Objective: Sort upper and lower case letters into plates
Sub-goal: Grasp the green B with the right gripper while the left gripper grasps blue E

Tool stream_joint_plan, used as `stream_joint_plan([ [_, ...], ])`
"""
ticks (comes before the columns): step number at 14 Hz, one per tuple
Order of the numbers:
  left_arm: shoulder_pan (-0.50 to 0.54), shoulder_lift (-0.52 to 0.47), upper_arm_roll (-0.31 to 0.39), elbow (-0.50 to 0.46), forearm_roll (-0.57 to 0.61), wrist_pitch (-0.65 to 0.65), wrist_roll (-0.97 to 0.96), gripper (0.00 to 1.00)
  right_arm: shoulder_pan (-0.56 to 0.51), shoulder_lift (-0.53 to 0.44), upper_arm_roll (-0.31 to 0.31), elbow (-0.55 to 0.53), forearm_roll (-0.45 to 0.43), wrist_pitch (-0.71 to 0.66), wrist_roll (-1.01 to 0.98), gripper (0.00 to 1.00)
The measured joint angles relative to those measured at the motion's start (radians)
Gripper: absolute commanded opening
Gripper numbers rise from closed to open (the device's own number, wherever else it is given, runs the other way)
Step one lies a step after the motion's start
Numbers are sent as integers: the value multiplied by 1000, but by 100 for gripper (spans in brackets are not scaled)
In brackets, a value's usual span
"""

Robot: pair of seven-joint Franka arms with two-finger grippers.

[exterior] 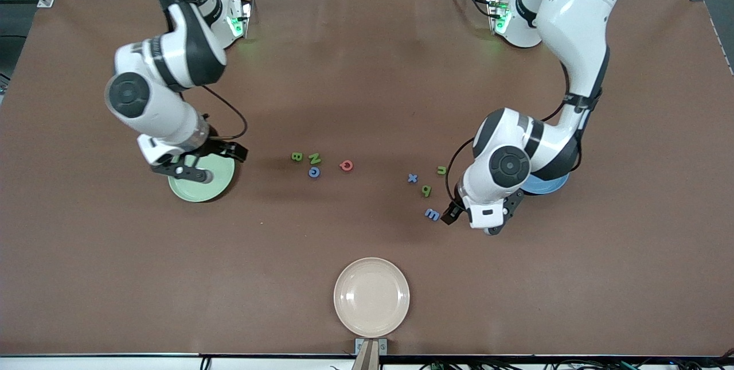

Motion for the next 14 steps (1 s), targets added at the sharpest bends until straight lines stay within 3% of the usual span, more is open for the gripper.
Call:
stream_joint_plan([
  [3, -21, 67, 0, 5, 0, 56, -42, 100, 56, 43, 0, -109, 0, 160, 12, 100],
  [8, -46, 146, 3, 53, 0, 102, -65, 100, 161, 211, 0, -127, 0, 358, 99, 100],
  [11, -46, 164, 4, 75, 0, 106, -65, 100, 198, 274, 0, -126, 0, 400, 132, 100],
  [14, -48, 172, 5, 83, 0, 109, -65, 86, 213, 276, -1, -124, 0, 400, 165, 100],
])
